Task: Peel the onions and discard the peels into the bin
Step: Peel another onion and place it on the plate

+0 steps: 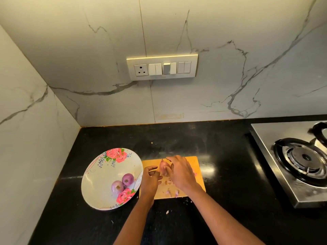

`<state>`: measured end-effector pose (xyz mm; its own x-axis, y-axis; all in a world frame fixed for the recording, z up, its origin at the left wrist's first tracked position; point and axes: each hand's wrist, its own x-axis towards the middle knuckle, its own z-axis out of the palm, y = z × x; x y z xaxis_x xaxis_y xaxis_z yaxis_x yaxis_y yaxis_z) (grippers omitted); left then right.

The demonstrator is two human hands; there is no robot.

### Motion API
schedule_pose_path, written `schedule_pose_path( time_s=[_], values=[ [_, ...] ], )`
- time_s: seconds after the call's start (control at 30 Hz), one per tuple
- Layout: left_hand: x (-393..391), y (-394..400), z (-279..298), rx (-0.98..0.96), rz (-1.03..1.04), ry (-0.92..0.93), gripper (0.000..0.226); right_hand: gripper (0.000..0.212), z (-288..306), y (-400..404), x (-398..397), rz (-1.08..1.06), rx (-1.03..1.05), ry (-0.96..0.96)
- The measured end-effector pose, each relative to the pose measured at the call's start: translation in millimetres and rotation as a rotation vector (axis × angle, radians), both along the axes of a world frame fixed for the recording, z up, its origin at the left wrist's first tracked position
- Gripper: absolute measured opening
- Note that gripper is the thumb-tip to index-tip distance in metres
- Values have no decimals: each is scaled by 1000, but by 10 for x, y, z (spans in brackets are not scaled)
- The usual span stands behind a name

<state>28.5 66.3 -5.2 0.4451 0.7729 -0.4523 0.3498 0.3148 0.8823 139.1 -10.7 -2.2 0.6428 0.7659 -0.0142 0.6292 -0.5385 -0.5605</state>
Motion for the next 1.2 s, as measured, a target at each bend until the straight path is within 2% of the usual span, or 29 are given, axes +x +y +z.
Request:
schedule_pose_path(
  time_s=[0.1, 0.23, 0.43, 0.53, 0.63, 0.77, 1.03, 1.2],
  values=[
    [-35, 36, -58, -11, 9, 36, 15, 44, 8, 172, 5, 50, -73, -45],
    [-61, 61, -86, -27, 1, 71, 19, 31, -2, 302, 21, 70, -111, -83],
    [-113, 75, -117, -78, -25, 55, 30, 18, -56, 312, 11, 3, -2, 73],
    [-114, 54, -55, -161, -42, -77, 24, 14, 36, 269, -3, -107, 152, 176],
    [-77, 22, 81, -216, -81, -255, 31, 10, 164, 191, -6, -165, 292, 240],
    [-8, 13, 158, -124, -93, -306, 52, 13, 285, 123, 13, -229, 367, 301],
    [-78, 45, 181, -63, -193, -341, 29, 24, 329, 85, 46, -250, 377, 348],
    [-166, 90, 191, -88, -177, -366, 38, 32, 341, 55, 6, -235, 400, 584]
  ],
)
